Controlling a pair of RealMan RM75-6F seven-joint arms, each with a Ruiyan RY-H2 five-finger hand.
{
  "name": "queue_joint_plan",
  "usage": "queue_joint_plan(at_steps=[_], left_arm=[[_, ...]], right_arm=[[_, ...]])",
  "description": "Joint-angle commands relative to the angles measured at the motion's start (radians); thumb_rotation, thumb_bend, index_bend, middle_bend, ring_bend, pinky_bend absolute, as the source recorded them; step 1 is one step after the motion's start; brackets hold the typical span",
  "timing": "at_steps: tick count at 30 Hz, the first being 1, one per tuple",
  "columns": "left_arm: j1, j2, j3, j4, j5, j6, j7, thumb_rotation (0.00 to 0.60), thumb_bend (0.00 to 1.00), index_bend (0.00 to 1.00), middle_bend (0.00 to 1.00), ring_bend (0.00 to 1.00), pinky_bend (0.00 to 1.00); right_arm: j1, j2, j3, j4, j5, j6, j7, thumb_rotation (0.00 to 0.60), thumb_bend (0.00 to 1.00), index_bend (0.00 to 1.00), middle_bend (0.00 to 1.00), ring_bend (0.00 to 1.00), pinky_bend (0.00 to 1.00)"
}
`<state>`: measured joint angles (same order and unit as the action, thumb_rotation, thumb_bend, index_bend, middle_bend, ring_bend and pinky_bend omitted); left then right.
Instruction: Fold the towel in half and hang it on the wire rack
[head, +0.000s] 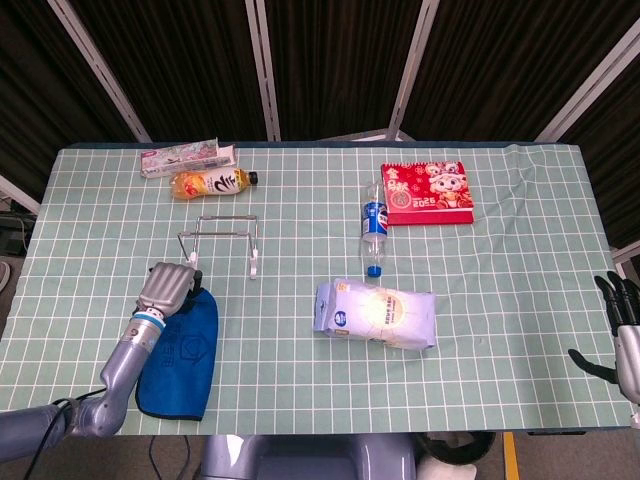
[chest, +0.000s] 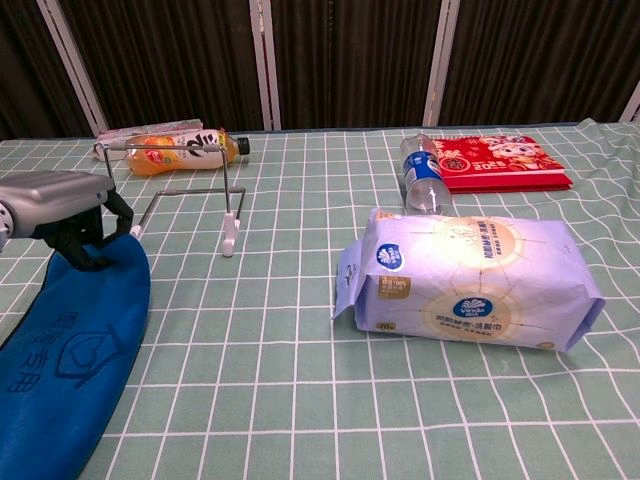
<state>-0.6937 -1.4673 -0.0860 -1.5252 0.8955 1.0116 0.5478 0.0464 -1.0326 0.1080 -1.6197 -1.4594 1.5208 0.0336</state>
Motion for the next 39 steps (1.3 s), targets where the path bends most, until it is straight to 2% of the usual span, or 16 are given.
queue_joint_plan(at_steps=[1,9,15,21,25,33,39], left_arm=[[0.029,0.082,-0.003,-0.102,0.065,0.095,0.019,0.600,0.71,0.84,1.00,1.00,1.00],[0.049,0.188,-0.034,-0.257,0.094,0.187,0.063,0.600,0.71,0.85,1.00,1.00,1.00],[0.029,0.247,-0.086,-0.356,0.067,0.219,0.113,0.600,0.71,0.86,1.00,1.00,1.00],[-0.022,0.280,-0.148,-0.428,-0.009,0.246,0.211,0.600,0.71,0.86,1.00,1.00,1.00],[-0.071,0.290,-0.191,-0.468,-0.105,0.260,0.293,0.600,0.71,0.87,1.00,1.00,1.00],[-0.168,0.293,-0.259,-0.467,-0.243,0.286,0.399,0.600,0.71,0.87,1.00,1.00,1.00],[-0.245,0.296,-0.277,-0.408,-0.323,0.260,0.467,0.600,0.71,0.87,1.00,1.00,1.00]], right_arm=[[-0.002,0.002,-0.001,-0.003,-0.005,0.005,0.003,0.600,0.00,0.00,0.00,0.00,0.00],[-0.007,0.009,-0.003,-0.008,-0.016,0.016,0.016,0.600,0.00,0.00,0.00,0.00,0.00],[-0.009,0.013,-0.002,-0.006,-0.017,0.022,0.030,0.600,0.00,0.00,0.00,0.00,0.00],[-0.009,0.015,0.000,-0.005,-0.014,0.021,0.035,0.600,0.00,0.00,0.00,0.00,0.00],[-0.010,0.016,0.002,-0.003,-0.010,0.021,0.042,0.600,0.00,0.00,0.00,0.00,0.00],[-0.008,0.018,0.005,0.000,-0.001,0.013,0.050,0.600,0.00,0.00,0.00,0.00,0.00],[-0.008,0.018,0.008,0.002,0.007,0.011,0.053,0.600,0.00,0.00,0.00,0.00,0.00]])
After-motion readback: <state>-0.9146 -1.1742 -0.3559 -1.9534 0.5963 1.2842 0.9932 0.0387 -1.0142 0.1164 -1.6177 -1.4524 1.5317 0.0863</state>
